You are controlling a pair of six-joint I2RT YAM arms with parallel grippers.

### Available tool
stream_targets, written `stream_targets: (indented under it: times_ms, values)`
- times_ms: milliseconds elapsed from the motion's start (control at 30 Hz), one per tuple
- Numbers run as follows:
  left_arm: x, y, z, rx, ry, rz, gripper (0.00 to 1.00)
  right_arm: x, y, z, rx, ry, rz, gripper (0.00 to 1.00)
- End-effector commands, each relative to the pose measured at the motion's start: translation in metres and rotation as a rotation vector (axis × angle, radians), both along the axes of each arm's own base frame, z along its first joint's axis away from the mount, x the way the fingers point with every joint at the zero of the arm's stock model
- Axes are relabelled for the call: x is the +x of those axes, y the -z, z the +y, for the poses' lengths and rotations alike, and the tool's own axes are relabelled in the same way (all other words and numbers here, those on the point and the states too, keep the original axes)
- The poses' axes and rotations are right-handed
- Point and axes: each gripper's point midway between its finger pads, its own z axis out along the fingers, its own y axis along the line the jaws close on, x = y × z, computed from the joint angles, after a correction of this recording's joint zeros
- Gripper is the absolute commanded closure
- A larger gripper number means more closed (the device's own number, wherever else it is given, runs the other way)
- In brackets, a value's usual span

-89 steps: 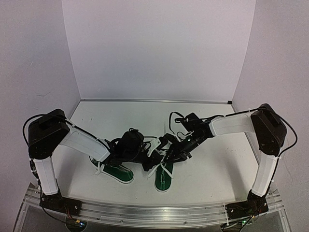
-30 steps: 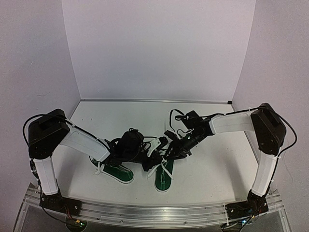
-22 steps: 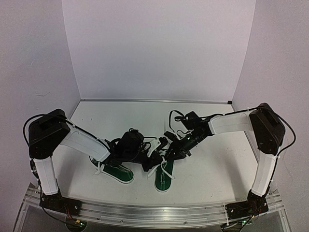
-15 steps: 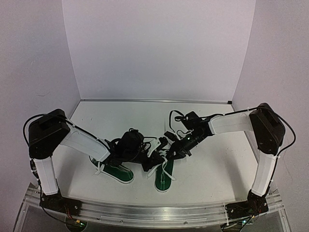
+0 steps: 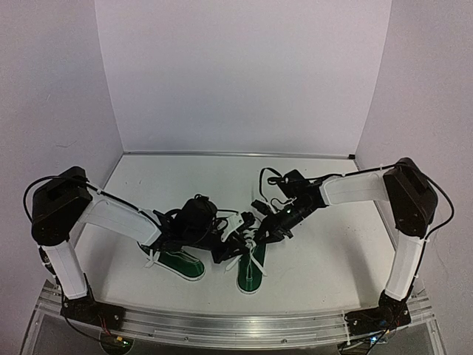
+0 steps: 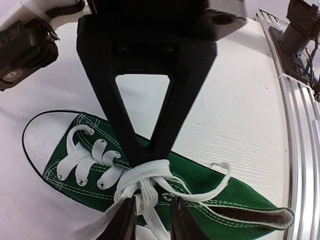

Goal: Tie the shoes

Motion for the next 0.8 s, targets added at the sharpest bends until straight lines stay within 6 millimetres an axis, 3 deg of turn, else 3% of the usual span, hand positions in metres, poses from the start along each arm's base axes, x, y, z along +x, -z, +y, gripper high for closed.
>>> stream_targets:
  times_ms: [0, 300, 467, 767]
  values:
    - [-0.005, -0.029, 0.012, 0.002, 0.027, -0.066, 0.72, 0.005, -0.018, 0.002, 0.02, 0.007, -0.061, 1.0]
    - [0.017, -0.031, 0.047, 0.062, -0.007, -0.087, 0.56, 0.008, -0.02, -0.001, 0.014, 0.022, -0.071, 1.0]
    - [0.02, -0.03, 0.04, 0.076, 0.014, -0.095, 0.5, 0.008, -0.022, -0.003, 0.015, 0.025, -0.077, 1.0]
    - [0.034, -0.012, 0.025, 0.138, 0.071, -0.113, 0.38, 0.006, -0.02, -0.005, 0.011, 0.029, -0.07, 1.0]
